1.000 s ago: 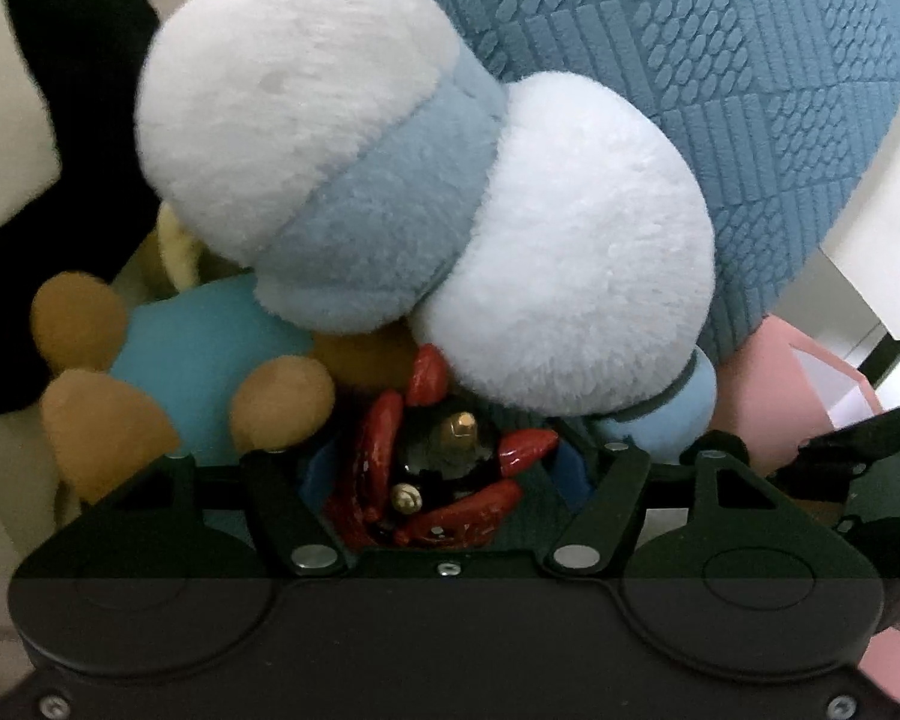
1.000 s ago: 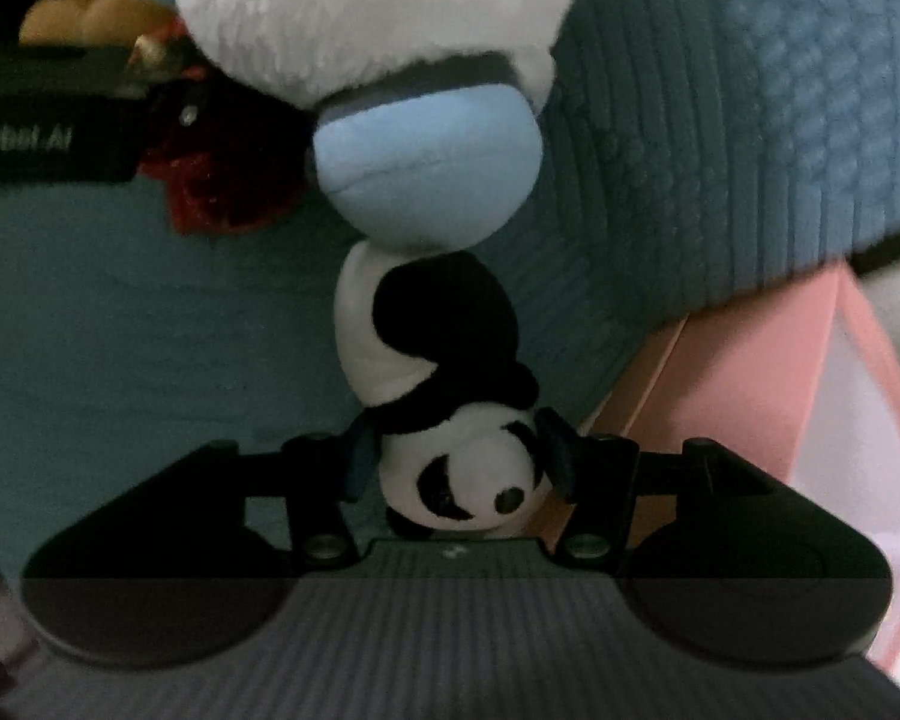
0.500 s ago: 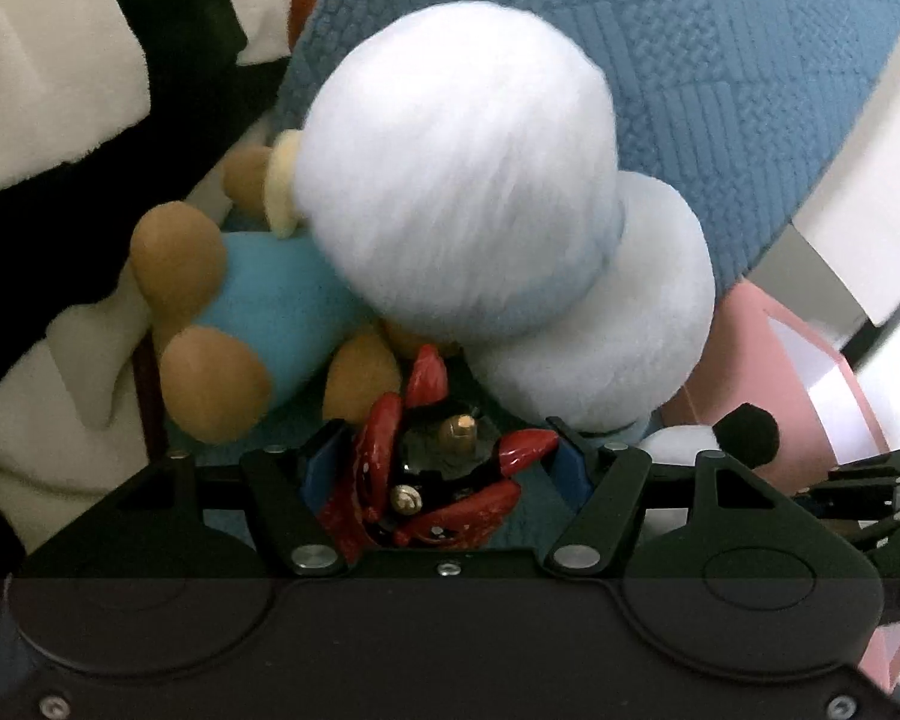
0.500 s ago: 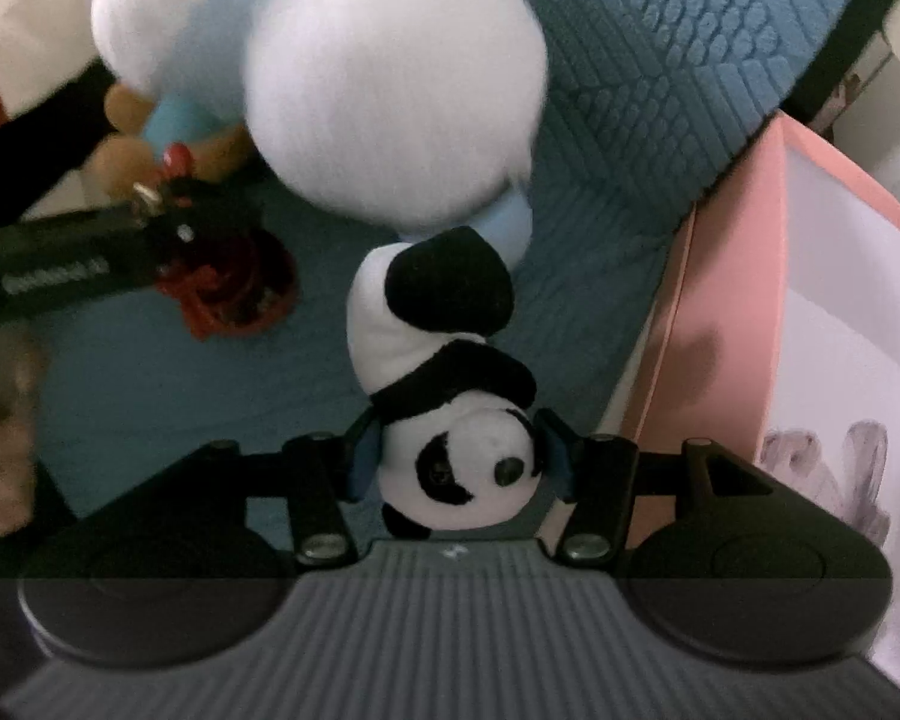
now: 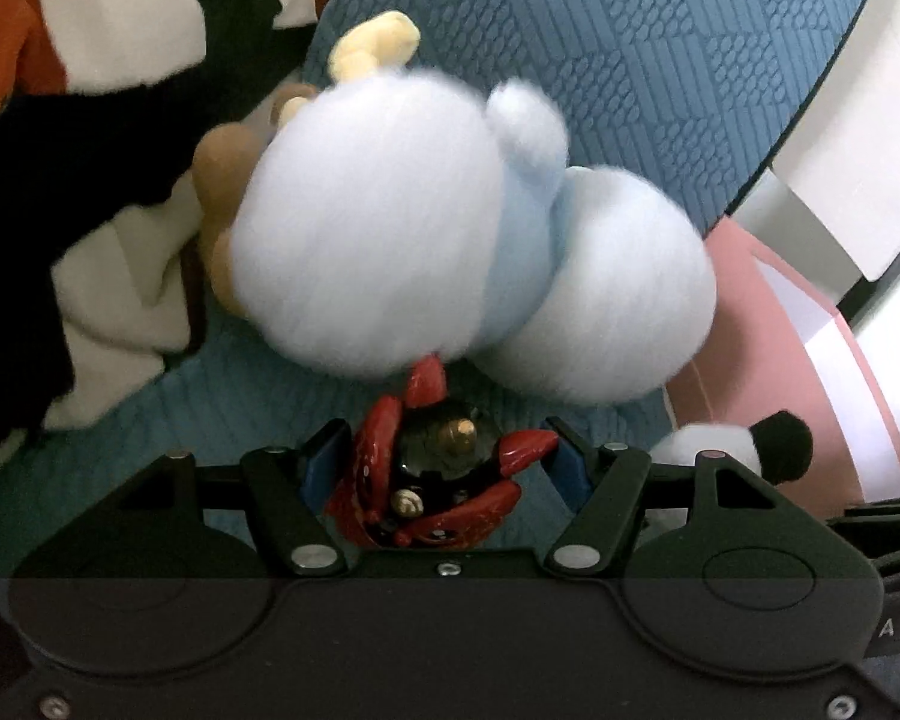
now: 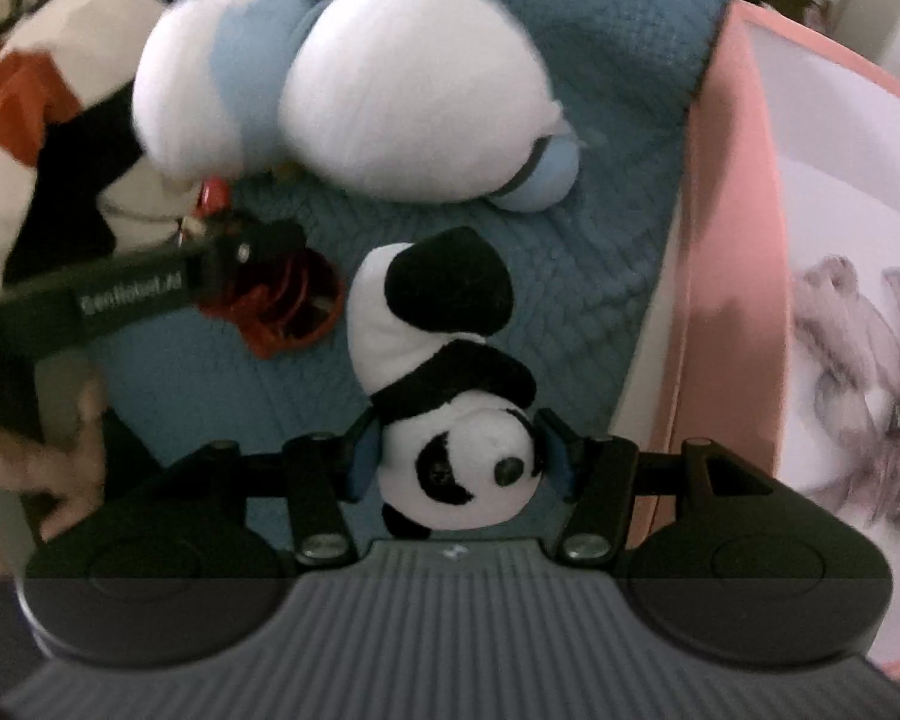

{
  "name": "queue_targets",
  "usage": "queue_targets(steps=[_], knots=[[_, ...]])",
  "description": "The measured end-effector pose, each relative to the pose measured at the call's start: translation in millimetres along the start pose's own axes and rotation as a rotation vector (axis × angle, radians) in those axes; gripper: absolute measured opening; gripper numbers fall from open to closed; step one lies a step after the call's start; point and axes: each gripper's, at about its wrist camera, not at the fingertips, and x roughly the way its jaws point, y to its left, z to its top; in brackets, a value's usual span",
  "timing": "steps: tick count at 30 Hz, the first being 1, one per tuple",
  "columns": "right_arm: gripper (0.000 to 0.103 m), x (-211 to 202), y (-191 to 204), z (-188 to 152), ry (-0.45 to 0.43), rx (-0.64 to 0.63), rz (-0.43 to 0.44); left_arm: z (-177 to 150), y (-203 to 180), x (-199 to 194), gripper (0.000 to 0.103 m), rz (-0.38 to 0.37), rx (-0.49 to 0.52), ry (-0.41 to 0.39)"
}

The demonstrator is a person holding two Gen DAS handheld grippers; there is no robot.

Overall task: Organize objects
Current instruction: 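Lift red-black toy with left gripper while right gripper lifts panda plush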

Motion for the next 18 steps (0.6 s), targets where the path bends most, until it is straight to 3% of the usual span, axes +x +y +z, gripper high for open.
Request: queue_targets(steps=[12, 18], knots=[[0.058, 8.2, -7.3, -24.9, -0.04, 0.216, 0.012, -19.4, -12.7, -13.8, 0.067, -0.005, 0.001, 0.007], [0.059, 19.1, -11.6, -25.1, -0.055, 0.232, 0.006, -16.5, -11.0, -10.9, 0.068, -0.025, -0.008, 0.026]])
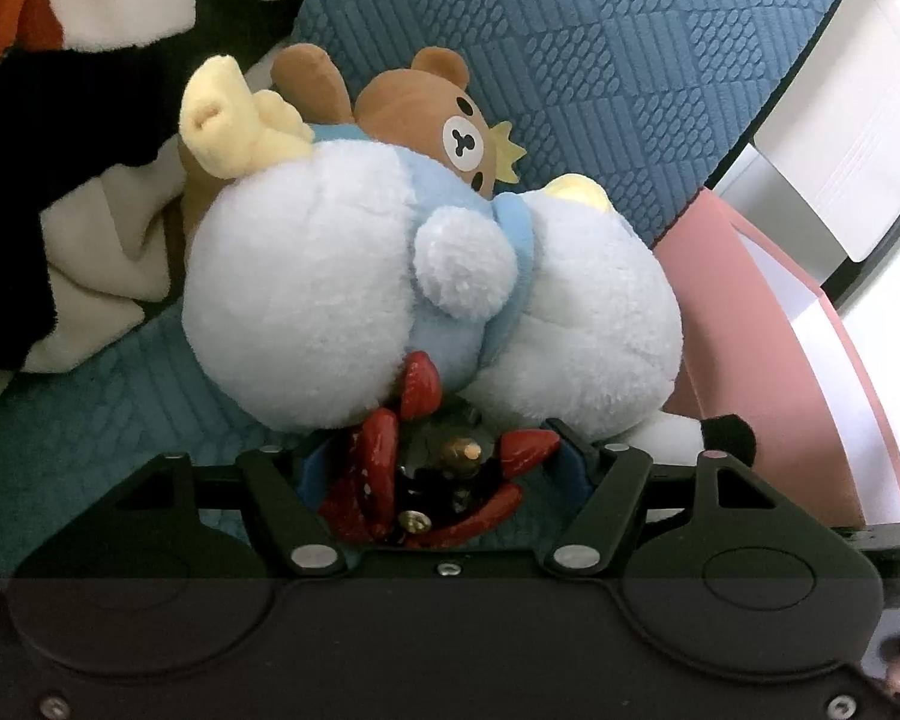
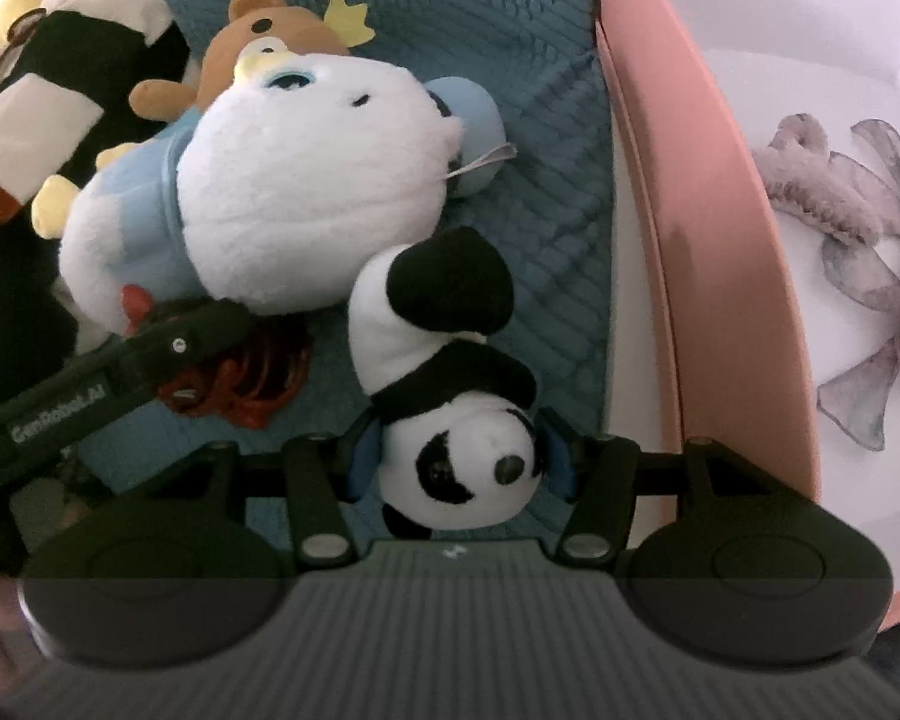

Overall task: Organize objects
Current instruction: 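Lift red-black toy with left gripper while right gripper lifts panda plush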

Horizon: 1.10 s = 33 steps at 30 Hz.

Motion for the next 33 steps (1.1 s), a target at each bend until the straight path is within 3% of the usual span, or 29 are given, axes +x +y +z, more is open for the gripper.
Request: queue_targets(steps=[8, 11, 17, 21, 26, 33], knots=[[0.068, 5.6, 5.9, -11.0, -0.038, -0.113, 0.003, 1.3, -4.8, 9.7, 0.073, 0.019, 0.031, 0.012], [0.059, 5.8, 4.3, -13.9, -0.077, -0.139, -0.009, 0.9, -8.5, 14.8, 0.074, 0.035, 0.066, 0.018], [0.057, 4.0, 7.5, -19.7, -0.106, -0.155, -0.02, 0.4, -12.9, 25.3, 0.075, 0.058, 0.098, 0.031], [0.056, -0.6, 7.5, -21.5, -0.116, -0.128, -0.013, 0.1, -14.7, 26.4, 0.058, 0.071, 0.1, 0.018], [0.057, -7.5, 9.2, -23.1, -0.127, -0.113, 0.004, -4.3, -18.1, 21.7, 0.054, 0.081, 0.124, 0.004], [0.057, -18.9, 11.4, -26.9, -0.139, -0.094, 0.03, -7.4, -14.3, 5.3, 0.053, 0.036, 0.077, -0.002]])
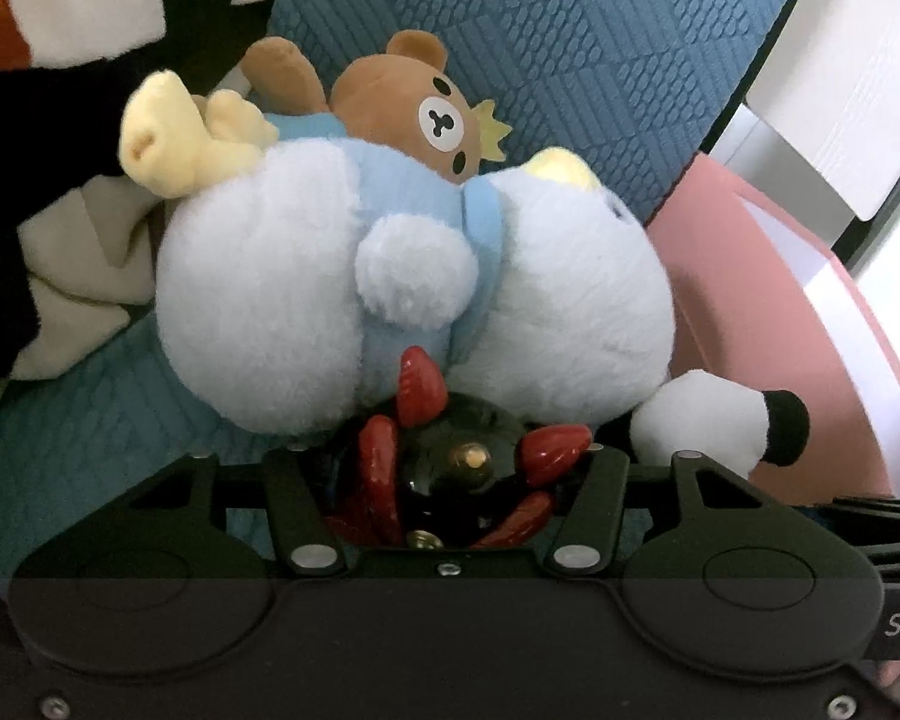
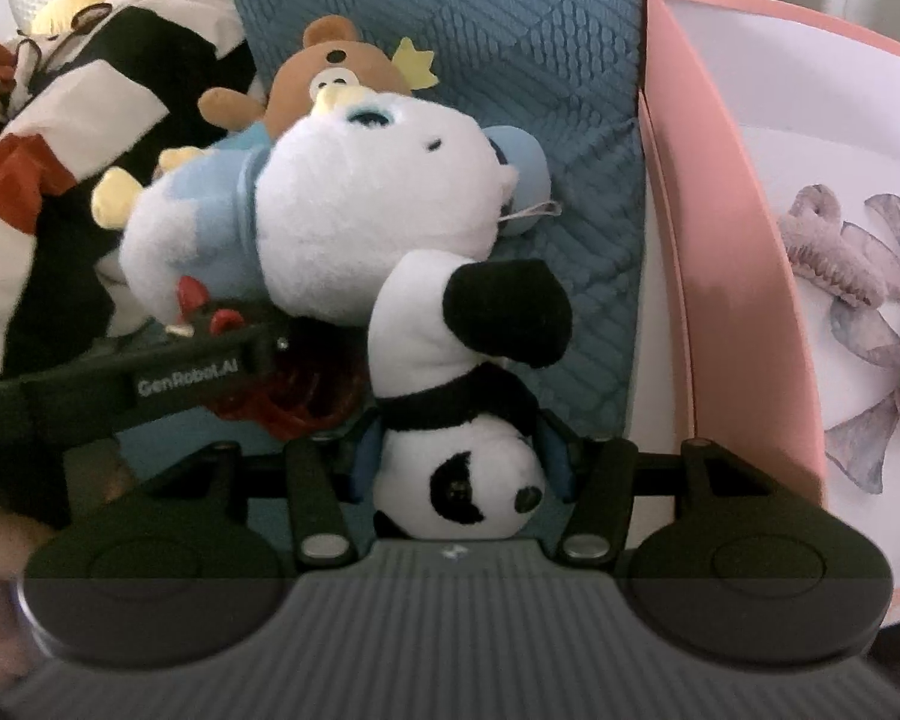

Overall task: Organize objects
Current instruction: 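Lift red-black toy with left gripper while right gripper lifts panda plush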

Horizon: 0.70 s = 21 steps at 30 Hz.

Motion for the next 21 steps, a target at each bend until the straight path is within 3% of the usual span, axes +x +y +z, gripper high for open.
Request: queue_targets(steps=[12, 21], knots=[[0.057, -34.2, 1.7, -10.5, -0.007, 0.033, 0.045, -18.1, 0.2, -38.2, 0.053, -0.04, -0.072, 0.006], [0.057, -73.6, 1.7, 13.3, -0.045, 0.031, 0.071, -3.1, -14.4, -76.5, 0.053, -0.05, -0.111, -0.025]])
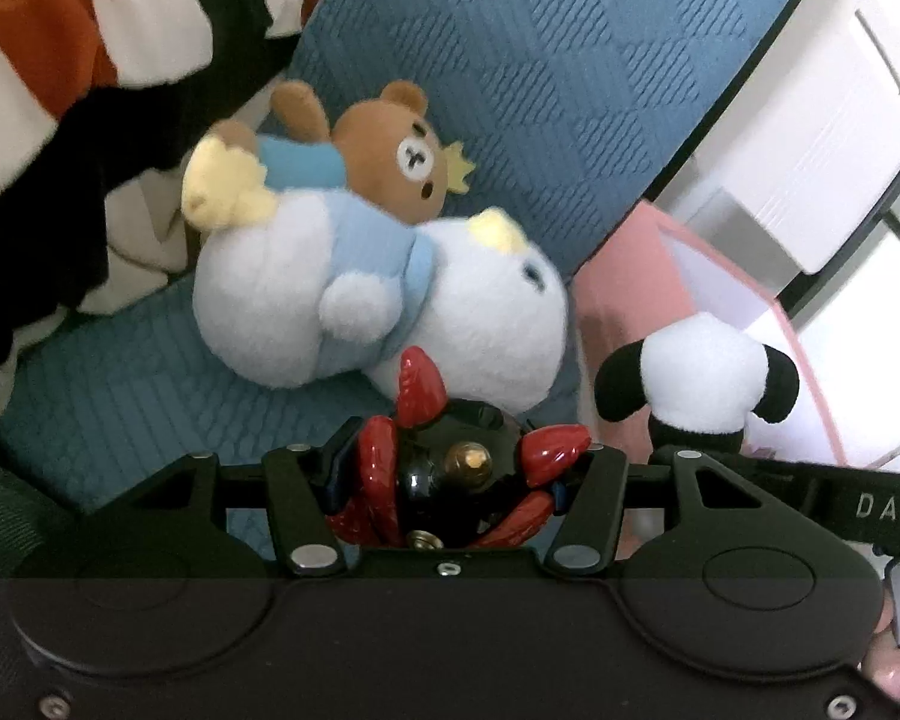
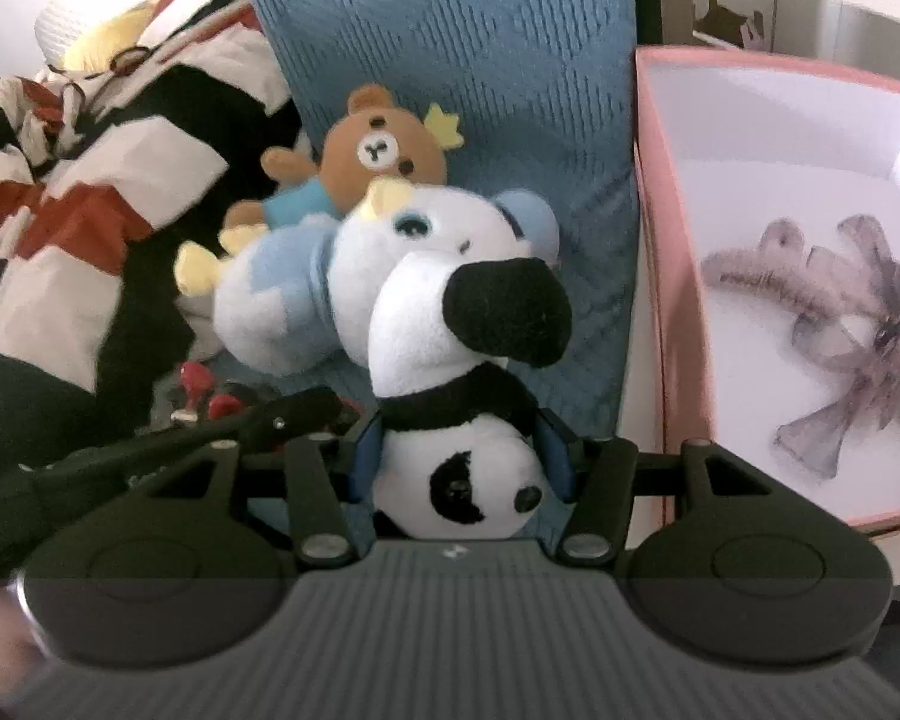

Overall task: Organize objects
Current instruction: 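Lift red-black toy with left gripper while right gripper lifts panda plush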

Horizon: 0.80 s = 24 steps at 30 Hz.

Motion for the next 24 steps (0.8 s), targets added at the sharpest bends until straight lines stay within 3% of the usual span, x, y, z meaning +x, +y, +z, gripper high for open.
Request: queue_targets(steps=[17, 24], knots=[[0.057, -73.1, 1.7, 51.9, -0.091, -0.026, 0.025, 84.2, -46.2, -61.2, 0.053, 0.037, 0.031, -0.043], [0.057, -100.2, -3.4, 71.5, -0.132, -0.032, 0.037, 101.9, -80.8, -72.5, 0.053, 0.017, 0.071, -0.046]])
